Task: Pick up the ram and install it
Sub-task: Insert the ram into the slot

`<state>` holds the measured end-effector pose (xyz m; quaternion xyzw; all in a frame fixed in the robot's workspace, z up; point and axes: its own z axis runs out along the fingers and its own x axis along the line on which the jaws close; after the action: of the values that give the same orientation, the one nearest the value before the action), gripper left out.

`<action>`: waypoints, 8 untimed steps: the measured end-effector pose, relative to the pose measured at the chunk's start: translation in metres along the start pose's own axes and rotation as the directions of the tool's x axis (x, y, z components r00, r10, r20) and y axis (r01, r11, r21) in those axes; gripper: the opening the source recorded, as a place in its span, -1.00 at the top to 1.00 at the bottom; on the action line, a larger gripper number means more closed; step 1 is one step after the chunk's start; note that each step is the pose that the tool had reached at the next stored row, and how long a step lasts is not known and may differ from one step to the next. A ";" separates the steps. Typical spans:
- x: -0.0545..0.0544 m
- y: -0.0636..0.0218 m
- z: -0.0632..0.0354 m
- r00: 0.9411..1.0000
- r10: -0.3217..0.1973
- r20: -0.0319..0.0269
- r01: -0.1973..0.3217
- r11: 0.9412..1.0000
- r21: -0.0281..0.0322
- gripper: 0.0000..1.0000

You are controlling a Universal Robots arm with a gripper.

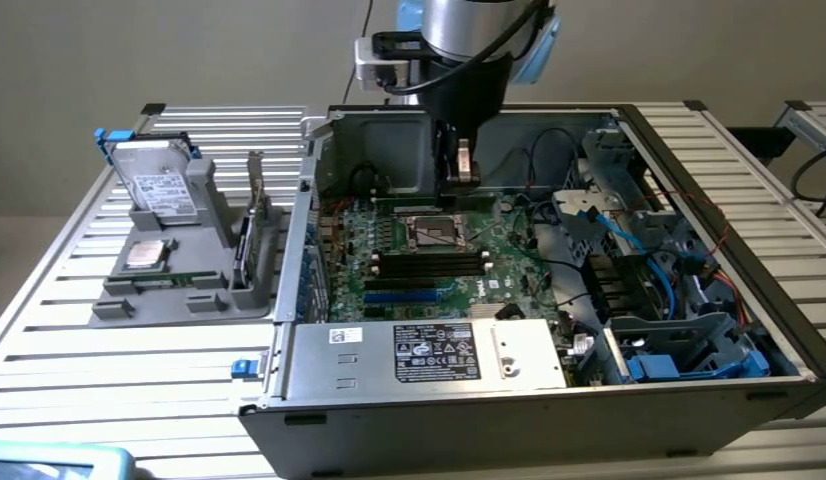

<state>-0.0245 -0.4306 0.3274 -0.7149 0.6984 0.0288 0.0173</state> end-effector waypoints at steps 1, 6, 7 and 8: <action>0.000 0.0000 0.0012 1.000 0.000 0.000 0.000 1.000 0.001 0.75; 0.001 -0.0002 0.0089 1.000 0.000 0.001 0.000 1.000 0.005 0.75; 0.001 -0.0002 0.0107 1.000 0.000 0.001 0.000 1.000 0.005 0.75; 0.001 -0.0002 0.0125 1.000 0.000 0.001 0.000 1.000 0.005 0.75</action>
<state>-0.0245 -0.4306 0.3149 -0.7149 0.6984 0.0277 0.0194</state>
